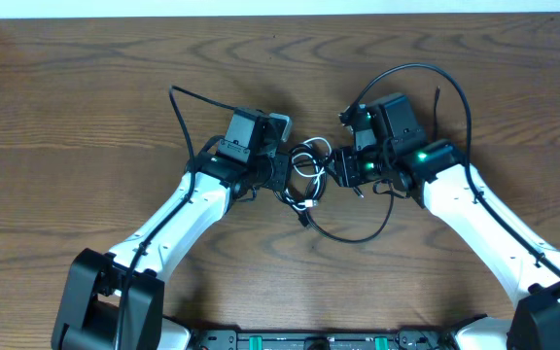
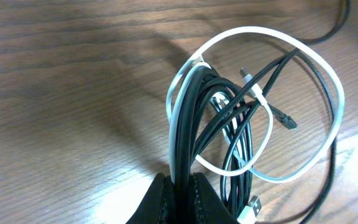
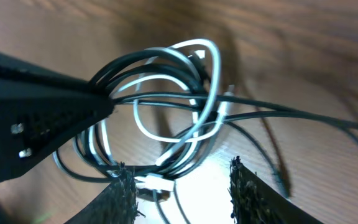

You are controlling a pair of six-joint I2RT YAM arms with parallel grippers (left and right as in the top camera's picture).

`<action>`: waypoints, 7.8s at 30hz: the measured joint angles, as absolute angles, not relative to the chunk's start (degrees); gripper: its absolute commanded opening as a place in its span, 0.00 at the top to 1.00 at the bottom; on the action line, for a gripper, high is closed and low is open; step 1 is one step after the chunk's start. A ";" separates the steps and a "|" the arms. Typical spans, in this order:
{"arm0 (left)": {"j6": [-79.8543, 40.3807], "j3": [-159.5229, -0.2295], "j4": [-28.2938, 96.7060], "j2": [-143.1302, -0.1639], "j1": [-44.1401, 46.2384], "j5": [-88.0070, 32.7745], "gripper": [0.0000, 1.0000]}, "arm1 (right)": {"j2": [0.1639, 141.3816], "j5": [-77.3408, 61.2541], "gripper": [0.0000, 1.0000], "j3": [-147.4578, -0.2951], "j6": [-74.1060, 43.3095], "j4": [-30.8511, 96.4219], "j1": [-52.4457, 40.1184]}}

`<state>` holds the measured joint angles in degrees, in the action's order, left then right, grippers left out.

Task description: Untangle cables

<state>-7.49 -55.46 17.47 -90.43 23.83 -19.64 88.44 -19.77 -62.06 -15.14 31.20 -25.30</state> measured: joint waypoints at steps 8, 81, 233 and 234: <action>-7.49 -55.46 14.70 -90.43 23.83 -24.75 0.93 | 88.44 -23.18 0.49 -58.72 -15.90 27.22 -25.30; 13.47 -55.33 19.70 -90.43 23.79 -40.40 0.92 | 110.19 -84.77 0.99 -54.39 -46.46 -47.57 -1.21; -1.43 -55.02 22.26 -87.85 23.79 -29.61 0.93 | 110.21 -56.93 0.01 -54.37 -32.60 -20.80 -2.00; -1.43 -55.02 22.26 -87.85 23.79 -28.77 0.92 | 110.21 -56.93 0.01 -54.37 -32.60 -20.80 -2.00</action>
<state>-1.43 -55.02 22.26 -87.85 23.79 -28.77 110.21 -56.93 -54.37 -32.60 -20.80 -2.00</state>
